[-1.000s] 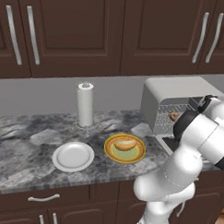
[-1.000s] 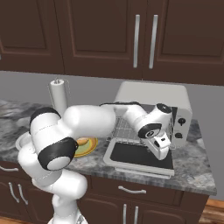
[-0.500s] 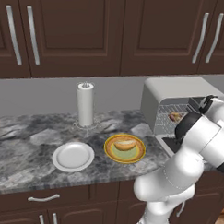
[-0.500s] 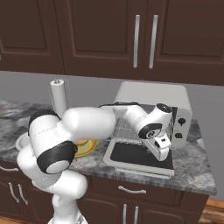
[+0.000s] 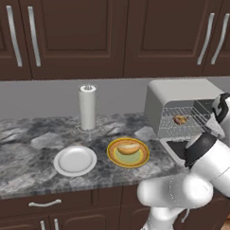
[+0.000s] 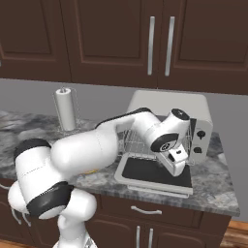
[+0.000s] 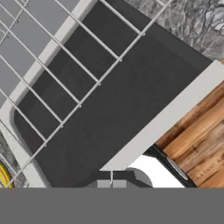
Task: Open the toaster oven door. Place the hotdog bun on the top rack in the toaster oven and place the chicken drumstick on the bottom rack.
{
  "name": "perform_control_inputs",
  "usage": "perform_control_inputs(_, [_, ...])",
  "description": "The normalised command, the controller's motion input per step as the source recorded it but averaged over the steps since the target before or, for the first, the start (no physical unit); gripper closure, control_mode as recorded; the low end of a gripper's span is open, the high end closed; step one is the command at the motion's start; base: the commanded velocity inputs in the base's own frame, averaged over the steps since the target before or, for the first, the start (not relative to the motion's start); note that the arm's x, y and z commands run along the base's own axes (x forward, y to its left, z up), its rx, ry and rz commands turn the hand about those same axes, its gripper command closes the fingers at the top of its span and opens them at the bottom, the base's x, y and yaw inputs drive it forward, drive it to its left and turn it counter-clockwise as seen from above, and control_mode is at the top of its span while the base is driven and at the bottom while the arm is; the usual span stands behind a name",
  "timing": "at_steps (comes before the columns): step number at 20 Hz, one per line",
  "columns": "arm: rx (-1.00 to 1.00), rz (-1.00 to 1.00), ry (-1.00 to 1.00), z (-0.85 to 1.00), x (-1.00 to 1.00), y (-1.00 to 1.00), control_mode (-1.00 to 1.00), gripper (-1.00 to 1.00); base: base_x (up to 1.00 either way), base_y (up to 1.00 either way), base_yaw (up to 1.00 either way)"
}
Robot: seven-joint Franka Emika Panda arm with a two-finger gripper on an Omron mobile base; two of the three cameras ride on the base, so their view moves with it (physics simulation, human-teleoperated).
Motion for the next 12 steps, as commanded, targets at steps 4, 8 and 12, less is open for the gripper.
perform_control_inputs(4, [-0.22, 0.02, -0.01, 0.22, -0.29, 0.64, -1.0, 1.0, 0.0, 0.0, 0.0])
perform_control_inputs(8, [-0.19, 0.0, 0.0, 0.07, -0.16, 0.77, -1.0, 1.0, 0.0, 0.0, 0.0])
perform_control_inputs(12, [-0.14, 0.0, 0.0, 0.0, -0.04, 0.78, -1.0, 1.0, 0.0, 0.0, 0.0])
